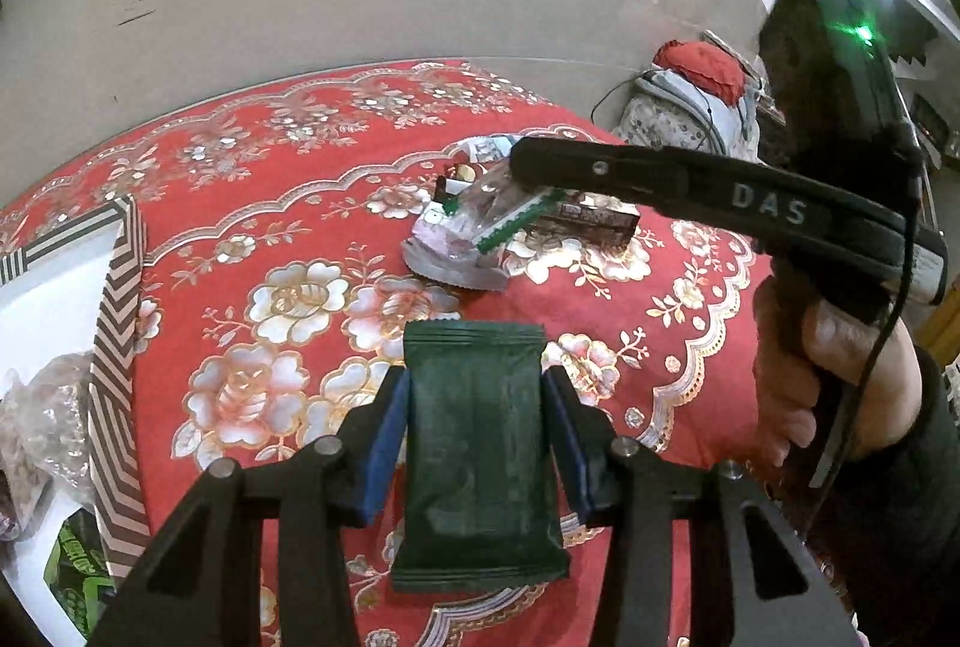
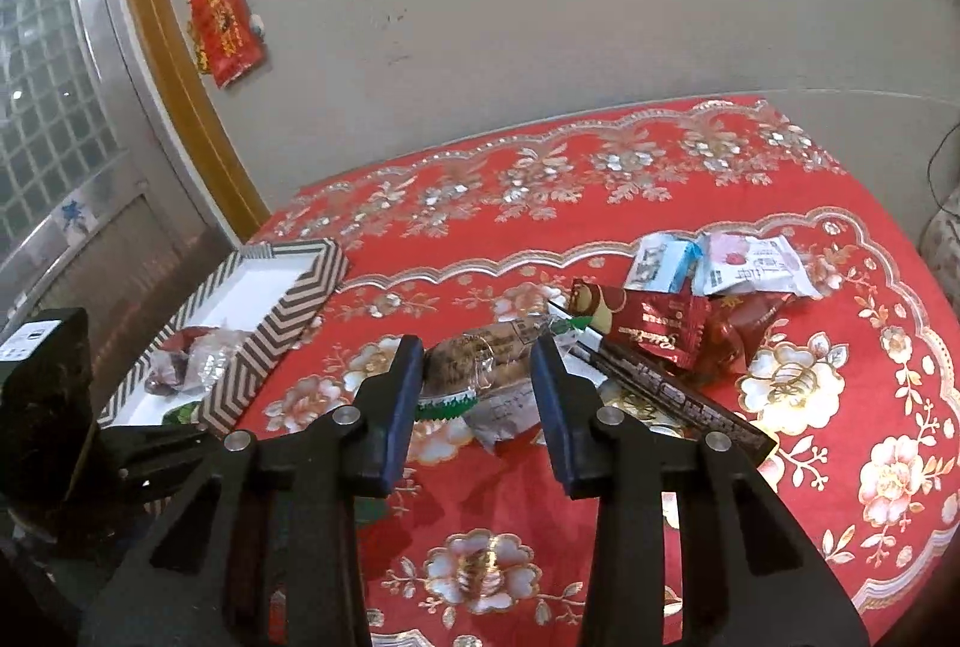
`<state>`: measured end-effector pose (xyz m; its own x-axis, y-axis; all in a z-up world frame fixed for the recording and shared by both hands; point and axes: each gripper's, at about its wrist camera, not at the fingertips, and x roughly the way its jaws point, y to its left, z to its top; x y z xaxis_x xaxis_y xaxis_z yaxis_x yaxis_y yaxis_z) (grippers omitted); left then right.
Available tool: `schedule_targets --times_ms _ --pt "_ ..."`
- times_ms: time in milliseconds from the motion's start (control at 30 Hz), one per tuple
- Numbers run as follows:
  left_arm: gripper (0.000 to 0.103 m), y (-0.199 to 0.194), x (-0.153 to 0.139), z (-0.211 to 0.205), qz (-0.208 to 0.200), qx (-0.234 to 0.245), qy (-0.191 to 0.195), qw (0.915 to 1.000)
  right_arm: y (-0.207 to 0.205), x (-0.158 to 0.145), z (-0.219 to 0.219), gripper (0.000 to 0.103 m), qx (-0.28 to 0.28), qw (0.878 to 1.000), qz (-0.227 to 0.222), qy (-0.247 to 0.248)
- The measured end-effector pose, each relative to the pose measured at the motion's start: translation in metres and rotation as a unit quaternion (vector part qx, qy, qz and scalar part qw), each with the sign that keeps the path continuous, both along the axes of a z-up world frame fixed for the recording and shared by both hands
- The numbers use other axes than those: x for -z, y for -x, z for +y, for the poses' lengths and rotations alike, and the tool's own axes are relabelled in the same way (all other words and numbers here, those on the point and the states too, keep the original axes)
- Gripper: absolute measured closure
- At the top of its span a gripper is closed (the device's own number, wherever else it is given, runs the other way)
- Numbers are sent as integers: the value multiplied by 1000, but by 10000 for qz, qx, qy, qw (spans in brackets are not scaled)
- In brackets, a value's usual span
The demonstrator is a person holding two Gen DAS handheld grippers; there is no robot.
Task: Organize snacks
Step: 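Carry both snacks to the white box and release them inside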
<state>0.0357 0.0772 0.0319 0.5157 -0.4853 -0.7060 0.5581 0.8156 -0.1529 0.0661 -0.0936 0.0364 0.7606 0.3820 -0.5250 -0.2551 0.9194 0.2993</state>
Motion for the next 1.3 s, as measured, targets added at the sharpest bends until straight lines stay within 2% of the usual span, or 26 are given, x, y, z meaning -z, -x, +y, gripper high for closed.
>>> schedule_targets --times_ms 600,867,1000,1100,1300 --pt "55 -7 -25 39 -202 -482 296 9982 5 -5 10 67 -91 9996 -266 -95" --pt "55 -17 -48 91 -451 -1035 196 9934 13 -22 44 67 -348 9983 -453 -135" --pt "55 -26 -45 132 -405 -1427 208 9887 14 -29 68 67 -534 9971 -517 -136" --pt "55 -28 -47 162 -389 -1719 379 9836 12 -33 93 67 -695 9961 -544 -72" --pt "55 -33 -47 204 -482 -2237 429 9725 4 -33 149 67 -1029 9933 -524 -2"
